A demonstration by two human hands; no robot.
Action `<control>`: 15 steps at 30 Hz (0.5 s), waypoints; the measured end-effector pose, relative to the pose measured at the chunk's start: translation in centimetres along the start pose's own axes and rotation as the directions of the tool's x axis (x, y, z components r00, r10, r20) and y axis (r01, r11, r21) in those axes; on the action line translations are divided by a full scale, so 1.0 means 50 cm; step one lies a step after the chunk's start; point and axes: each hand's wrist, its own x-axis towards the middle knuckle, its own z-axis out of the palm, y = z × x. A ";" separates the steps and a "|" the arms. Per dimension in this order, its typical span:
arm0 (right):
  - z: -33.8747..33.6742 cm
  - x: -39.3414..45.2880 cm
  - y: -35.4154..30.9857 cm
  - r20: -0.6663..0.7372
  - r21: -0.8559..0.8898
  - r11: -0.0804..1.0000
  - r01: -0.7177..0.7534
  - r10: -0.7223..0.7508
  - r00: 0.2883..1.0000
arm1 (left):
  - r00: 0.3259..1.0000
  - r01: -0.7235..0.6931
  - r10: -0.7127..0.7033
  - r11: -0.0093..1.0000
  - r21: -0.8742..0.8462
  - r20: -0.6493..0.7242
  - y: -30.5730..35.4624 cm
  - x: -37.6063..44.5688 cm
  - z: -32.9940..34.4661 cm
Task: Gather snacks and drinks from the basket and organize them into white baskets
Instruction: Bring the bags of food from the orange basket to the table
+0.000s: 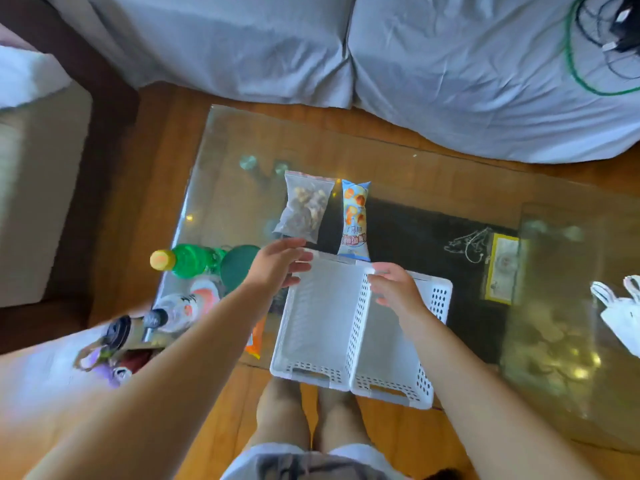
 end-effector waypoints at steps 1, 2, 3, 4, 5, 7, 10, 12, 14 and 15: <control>-0.004 -0.031 0.013 0.002 -0.036 0.999 -0.020 0.020 1.000 | 1.000 0.007 -0.007 1.000 -0.009 -0.002 -0.019 -0.043 -0.009; -0.006 -0.054 0.029 0.003 -0.058 0.998 -0.039 0.040 0.999 | 1.000 0.015 -0.015 1.000 -0.021 -0.012 -0.040 -0.074 -0.019; -0.008 -0.081 0.042 0.020 -0.089 0.994 -0.057 0.059 0.998 | 0.999 0.028 -0.030 0.998 -0.053 -0.031 -0.068 -0.109 -0.033; -0.008 -0.105 0.053 0.042 -0.123 0.990 -0.071 0.076 0.996 | 0.997 0.051 -0.056 0.994 -0.097 -0.047 -0.093 -0.142 -0.048; -0.007 -0.125 0.064 0.062 -0.163 0.984 -0.076 0.087 0.994 | 0.994 0.074 -0.085 0.985 -0.154 -0.066 -0.119 -0.175 -0.064; -0.004 -0.156 0.080 0.080 -0.225 0.973 -0.051 0.071 0.994 | 0.983 0.097 -0.132 0.964 -0.248 -0.131 -0.167 -0.231 -0.096; 0.023 -0.204 0.090 0.105 -0.296 0.955 0.010 0.022 0.994 | 0.948 0.115 -0.201 0.939 -0.325 -0.248 -0.256 -0.320 -0.155; 0.046 -0.229 0.095 0.119 -0.360 0.933 0.021 0.023 0.993 | 0.915 0.116 -0.254 0.909 -0.400 -0.313 -0.322 -0.376 -0.185; 0.085 -0.261 0.104 0.162 -0.454 0.890 0.052 0.025 0.986 | 0.864 0.110 -0.329 0.862 -0.495 -0.381 -0.410 -0.438 -0.215; 0.110 -0.279 0.109 0.187 -0.493 0.867 0.075 0.021 0.982 | 0.839 0.093 -0.361 0.832 -0.547 -0.407 -0.459 -0.469 -0.227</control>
